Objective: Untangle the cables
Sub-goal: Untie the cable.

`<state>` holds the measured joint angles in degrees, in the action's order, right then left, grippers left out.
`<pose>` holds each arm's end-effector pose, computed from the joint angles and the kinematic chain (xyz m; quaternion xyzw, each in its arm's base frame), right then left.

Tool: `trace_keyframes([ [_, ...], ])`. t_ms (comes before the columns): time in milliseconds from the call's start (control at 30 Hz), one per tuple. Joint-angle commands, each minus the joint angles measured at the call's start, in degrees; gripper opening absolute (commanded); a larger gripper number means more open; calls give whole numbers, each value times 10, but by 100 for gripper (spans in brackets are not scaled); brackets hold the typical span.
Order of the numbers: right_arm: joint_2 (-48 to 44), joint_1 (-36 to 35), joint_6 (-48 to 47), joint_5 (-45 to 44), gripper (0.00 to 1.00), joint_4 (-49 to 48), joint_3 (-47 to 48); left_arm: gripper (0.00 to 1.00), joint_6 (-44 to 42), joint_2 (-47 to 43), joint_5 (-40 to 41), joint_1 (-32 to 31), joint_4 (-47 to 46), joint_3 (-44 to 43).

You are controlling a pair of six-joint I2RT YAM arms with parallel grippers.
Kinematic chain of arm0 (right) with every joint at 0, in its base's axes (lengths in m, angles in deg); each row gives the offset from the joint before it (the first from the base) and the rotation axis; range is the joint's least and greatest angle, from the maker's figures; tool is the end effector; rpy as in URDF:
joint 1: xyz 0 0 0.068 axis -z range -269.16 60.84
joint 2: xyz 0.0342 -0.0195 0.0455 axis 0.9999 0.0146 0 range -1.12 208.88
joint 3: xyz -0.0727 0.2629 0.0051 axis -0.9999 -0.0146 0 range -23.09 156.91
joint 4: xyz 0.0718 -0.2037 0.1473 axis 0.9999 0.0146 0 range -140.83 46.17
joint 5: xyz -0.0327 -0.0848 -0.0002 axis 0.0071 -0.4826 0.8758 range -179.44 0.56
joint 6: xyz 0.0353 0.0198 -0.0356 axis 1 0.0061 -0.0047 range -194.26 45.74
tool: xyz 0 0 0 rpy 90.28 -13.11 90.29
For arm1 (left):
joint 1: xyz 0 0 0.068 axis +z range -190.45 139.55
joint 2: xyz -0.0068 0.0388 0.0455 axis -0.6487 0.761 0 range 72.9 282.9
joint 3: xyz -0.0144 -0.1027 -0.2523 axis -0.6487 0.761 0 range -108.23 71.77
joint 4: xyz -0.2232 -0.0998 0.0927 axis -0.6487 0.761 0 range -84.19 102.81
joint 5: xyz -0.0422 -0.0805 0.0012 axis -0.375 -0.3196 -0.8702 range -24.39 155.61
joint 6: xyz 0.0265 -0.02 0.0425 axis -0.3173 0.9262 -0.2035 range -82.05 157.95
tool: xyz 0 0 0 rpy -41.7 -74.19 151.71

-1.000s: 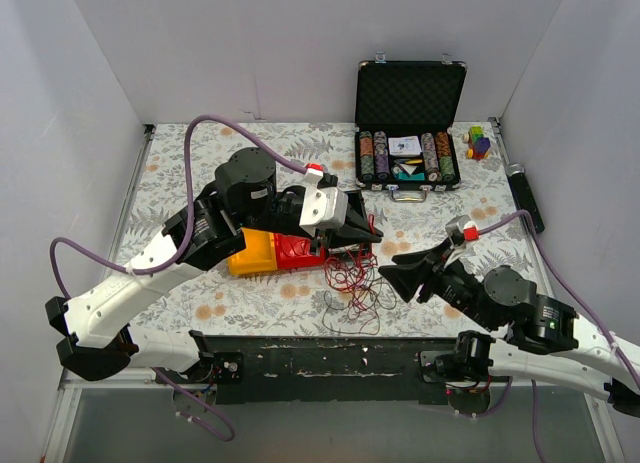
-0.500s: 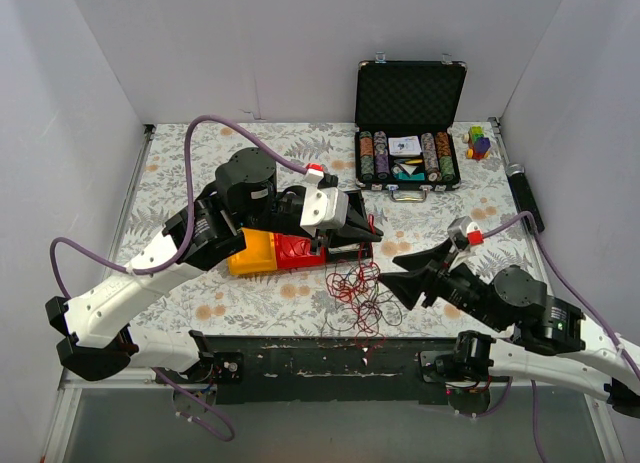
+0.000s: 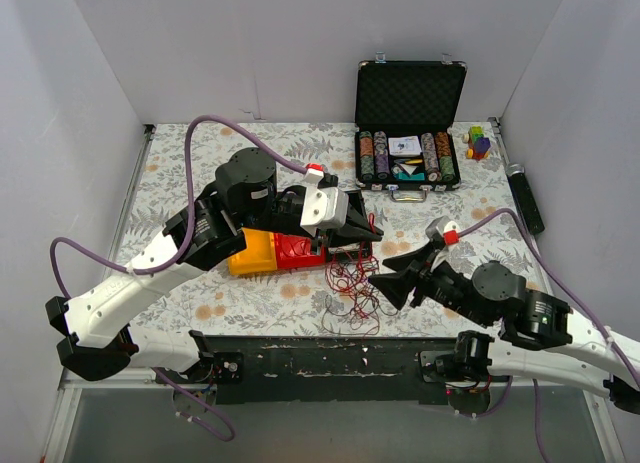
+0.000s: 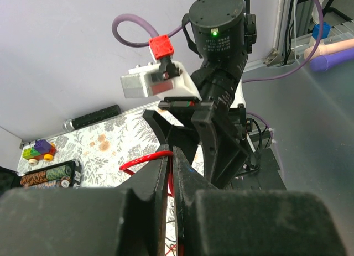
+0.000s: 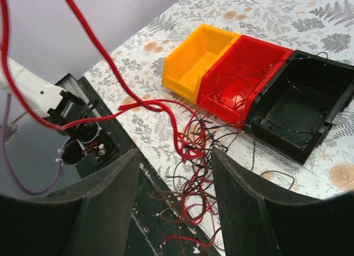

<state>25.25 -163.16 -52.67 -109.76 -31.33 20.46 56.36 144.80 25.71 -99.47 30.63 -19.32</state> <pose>0.0414 0.0995 0.3561 -0.2039 0.6909 0.4195 0.5523 0.1094 -0.2264 0.4917 0.4566 0.5737 -0.5921 0.3344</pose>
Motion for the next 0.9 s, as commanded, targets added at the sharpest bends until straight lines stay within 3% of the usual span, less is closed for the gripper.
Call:
trace_keyframes([
  [0, 26, -3, -34, -39, 61, -32, 31, 0, 4, -7, -4, 1, -13, -2],
  [300, 47, -3, -59, -75, 46, -64, 33, 0, 7, -13, -5, 1, -13, -3],
  [533, 27, -2, -28, -111, 9, -62, 12, 0, 3, -18, -2, 1, -13, 3],
  [700, -34, -3, 42, -187, 1, -31, -35, 0, -2, -25, 1, 1, -12, 4],
  [867, -108, -3, 139, -269, 1, 15, -87, 0, -5, -24, -4, 1, -11, -4],
])
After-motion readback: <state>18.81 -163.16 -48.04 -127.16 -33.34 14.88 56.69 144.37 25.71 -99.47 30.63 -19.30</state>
